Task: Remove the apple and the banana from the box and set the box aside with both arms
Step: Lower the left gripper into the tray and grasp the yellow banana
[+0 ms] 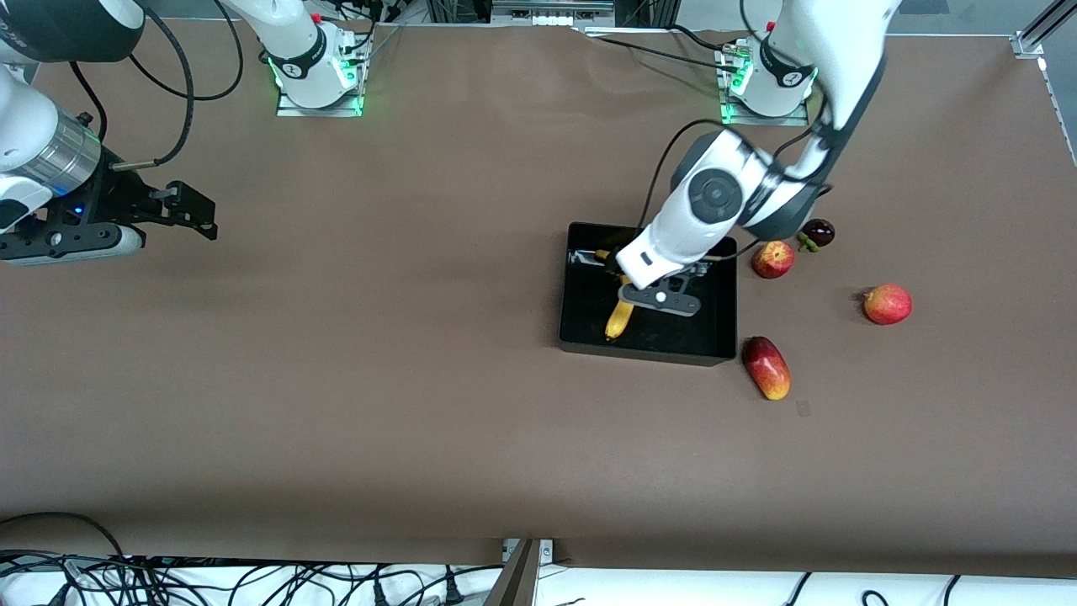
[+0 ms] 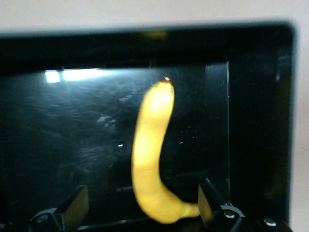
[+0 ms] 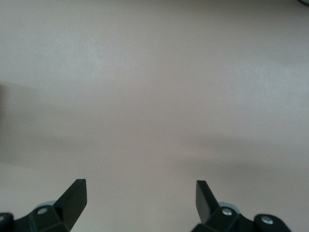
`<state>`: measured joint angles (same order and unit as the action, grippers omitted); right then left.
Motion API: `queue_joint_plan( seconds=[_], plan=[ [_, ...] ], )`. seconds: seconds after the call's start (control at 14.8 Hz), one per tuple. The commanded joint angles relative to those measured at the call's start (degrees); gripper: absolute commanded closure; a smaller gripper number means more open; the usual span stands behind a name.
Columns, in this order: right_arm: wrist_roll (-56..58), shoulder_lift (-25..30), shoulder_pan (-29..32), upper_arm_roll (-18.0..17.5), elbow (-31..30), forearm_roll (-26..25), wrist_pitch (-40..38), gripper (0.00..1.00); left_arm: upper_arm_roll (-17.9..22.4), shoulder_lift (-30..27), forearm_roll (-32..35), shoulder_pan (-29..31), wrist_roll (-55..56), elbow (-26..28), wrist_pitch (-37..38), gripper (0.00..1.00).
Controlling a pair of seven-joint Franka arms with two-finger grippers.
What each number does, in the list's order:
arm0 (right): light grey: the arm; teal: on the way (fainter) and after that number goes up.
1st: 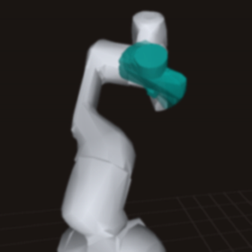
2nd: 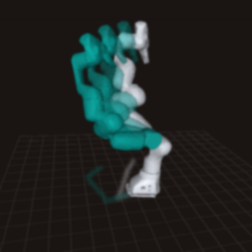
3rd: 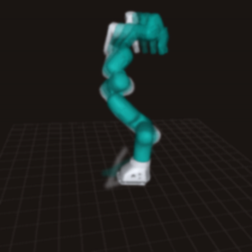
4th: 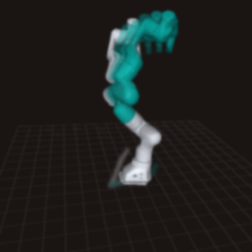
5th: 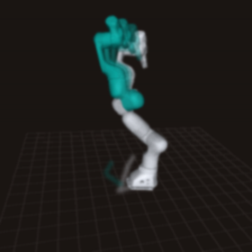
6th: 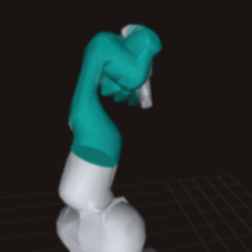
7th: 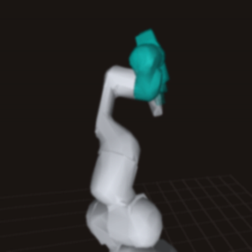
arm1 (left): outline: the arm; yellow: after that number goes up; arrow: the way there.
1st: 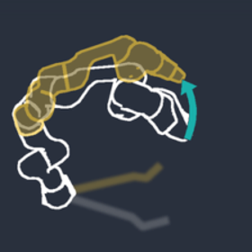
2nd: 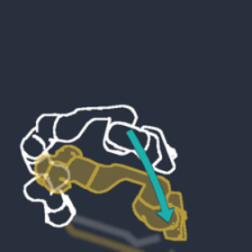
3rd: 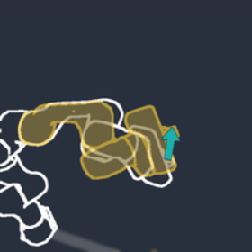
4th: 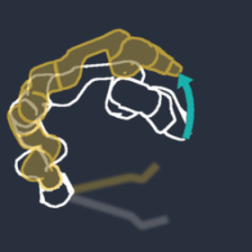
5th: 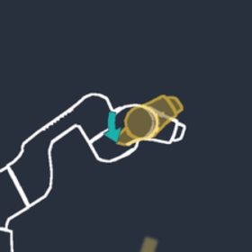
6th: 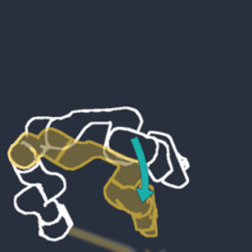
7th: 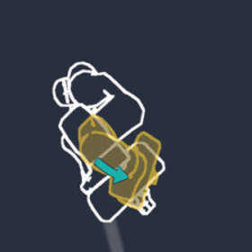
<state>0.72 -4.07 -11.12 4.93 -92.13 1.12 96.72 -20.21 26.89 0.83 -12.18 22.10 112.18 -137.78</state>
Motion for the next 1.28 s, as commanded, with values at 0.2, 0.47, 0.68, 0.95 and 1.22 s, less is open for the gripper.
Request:
queue_joint_plan(
  seconds=[0.2, 0.47, 0.68, 0.95, 1.22],
  plan=[
    [0.0, 0.4, 0.7, -0.6, 0.2, -0.7, -0.1, 0.0, 1.3, 4.9, 0.2, -2.7, 0.6, 0.9, -4.8, 0.0],
    [0.0, 0.4, 0.7, -0.6, 0.2, -0.7, -0.1, 0.0, 3.8, 7.2, 1.5, -5.0, 0.6, 0.9, -6.4, 0.0],
    [0.0, 0.4, 0.7, -0.6, 0.2, -0.7, -0.1, 0.0, 4.6, 7.3, 1.5, -5.1, 1.2, 1.0, -6.4, 0.0],
    [0.0, 0.4, 0.7, -0.6, 0.2, -0.7, -0.1, 0.0, 4.8, 7.2, 1.5, -5.1, 1.9, 1.0, -6.4, 0.75],
    [0.0, 0.4, 0.7, -0.6, 0.2, -0.7, -0.1, 0.0, 4.8, 6.8, 1.5, -5.1, 2.4, 1.0, -5.7, 0.98]
  ],
)
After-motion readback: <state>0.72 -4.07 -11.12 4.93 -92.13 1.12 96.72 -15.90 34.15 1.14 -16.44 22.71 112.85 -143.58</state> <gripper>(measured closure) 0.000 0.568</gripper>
